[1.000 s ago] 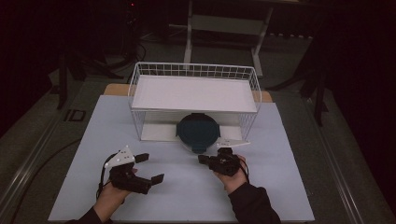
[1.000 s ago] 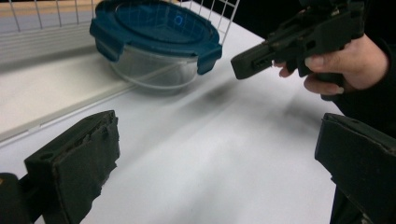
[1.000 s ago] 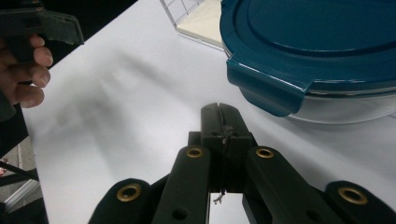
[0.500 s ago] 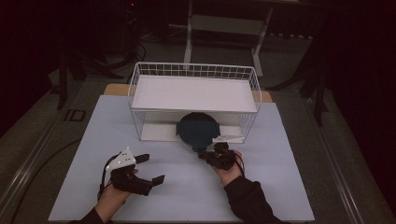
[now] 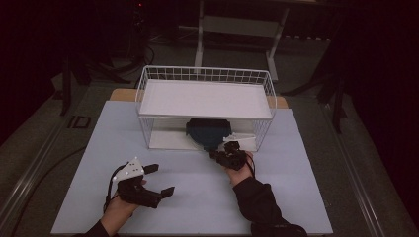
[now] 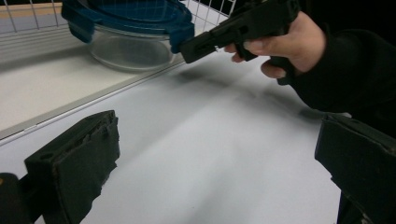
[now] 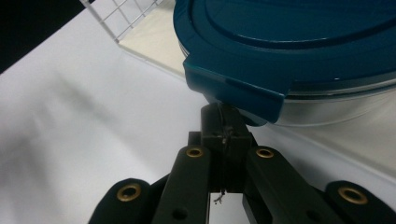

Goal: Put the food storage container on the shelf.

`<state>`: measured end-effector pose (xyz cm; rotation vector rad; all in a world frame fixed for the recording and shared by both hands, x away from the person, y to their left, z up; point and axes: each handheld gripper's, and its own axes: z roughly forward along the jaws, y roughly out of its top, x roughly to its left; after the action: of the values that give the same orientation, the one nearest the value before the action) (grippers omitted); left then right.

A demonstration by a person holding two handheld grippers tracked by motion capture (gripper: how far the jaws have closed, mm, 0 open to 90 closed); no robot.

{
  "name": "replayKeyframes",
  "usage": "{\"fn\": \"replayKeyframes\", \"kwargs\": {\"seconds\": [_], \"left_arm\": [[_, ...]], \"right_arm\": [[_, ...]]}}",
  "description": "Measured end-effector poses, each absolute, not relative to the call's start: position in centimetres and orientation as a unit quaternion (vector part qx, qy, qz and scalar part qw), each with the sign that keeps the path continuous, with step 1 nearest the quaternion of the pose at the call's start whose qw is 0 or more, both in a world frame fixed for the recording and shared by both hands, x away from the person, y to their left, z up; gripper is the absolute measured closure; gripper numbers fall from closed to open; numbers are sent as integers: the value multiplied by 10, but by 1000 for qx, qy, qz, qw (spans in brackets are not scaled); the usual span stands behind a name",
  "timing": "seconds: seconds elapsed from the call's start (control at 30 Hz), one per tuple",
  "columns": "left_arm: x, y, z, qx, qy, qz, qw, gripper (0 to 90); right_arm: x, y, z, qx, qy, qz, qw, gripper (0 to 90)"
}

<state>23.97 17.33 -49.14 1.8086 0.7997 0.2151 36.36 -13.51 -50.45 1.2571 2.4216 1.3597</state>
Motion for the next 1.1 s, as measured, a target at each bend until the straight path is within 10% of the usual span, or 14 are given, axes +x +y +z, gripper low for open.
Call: {"fn": "replayKeyframes", "kwargs": {"seconds": [0.8, 0.97, 1.1], "left_arm": [[238, 172, -492, 764, 333, 87, 545, 1], [236, 171, -490, 765, 328, 92, 547, 2], [235, 170, -488, 766, 324, 95, 547, 1]], "right_arm": [[384, -124, -504, 417, 790, 446, 63, 898], [368, -124, -499, 395, 798, 450, 67, 738], [351, -131, -491, 383, 792, 470, 77, 438]]}}
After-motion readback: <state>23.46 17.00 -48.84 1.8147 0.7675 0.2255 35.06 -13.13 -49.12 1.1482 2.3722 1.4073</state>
